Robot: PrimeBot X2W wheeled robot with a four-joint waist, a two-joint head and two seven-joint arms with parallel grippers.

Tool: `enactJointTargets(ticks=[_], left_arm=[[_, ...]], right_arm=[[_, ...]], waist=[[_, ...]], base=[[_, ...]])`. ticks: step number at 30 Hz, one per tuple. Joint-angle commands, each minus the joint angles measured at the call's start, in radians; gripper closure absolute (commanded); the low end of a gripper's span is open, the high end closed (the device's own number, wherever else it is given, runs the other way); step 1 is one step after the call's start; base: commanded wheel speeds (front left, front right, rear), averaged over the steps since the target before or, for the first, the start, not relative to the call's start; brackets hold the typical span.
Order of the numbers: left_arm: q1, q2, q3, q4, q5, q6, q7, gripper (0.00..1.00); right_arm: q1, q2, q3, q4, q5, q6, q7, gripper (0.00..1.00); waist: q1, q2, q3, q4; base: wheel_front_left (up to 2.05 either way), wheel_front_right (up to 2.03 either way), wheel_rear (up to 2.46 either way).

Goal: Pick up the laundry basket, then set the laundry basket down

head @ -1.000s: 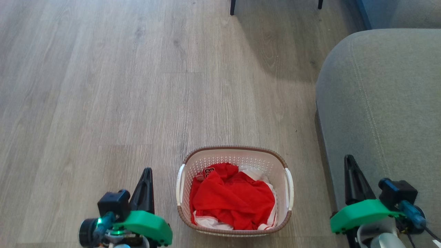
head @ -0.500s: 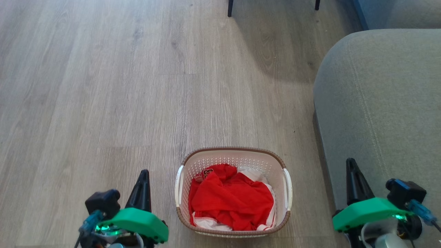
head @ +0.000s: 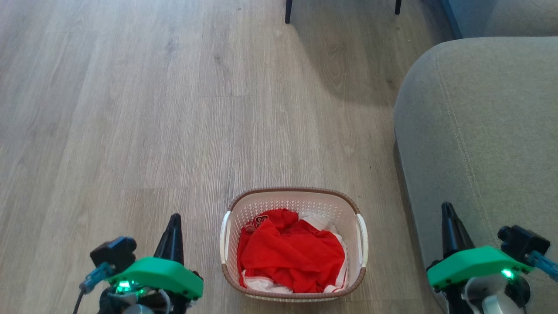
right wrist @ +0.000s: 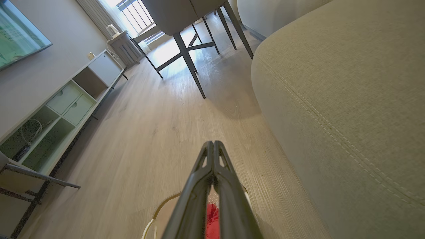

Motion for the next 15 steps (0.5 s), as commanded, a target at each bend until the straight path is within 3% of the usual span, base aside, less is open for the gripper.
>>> enactJointTargets(ticks=[1,15], left_arm=[[-0.049,0.013,0.026,-0.028,-0.027,-0.011,0.002,1.00],[-0.060,0.018,0.067,-0.024,-0.191,-0.037,0.041,1.00]], right_arm=[[-0.045,-0.019,-0.005,-0.027,0.029,0.002,0.005,1.00],[-0.059,-0.024,-0.021,-0.011,0.196,0.003,0.044,1.00]], waist=[[0.0000,0.0000,0.000,-0.001],[0.0000,0.0000,-0.006,-0.010]], base=[[0.00,0.00,0.00],[0.00,0.00,0.00]])
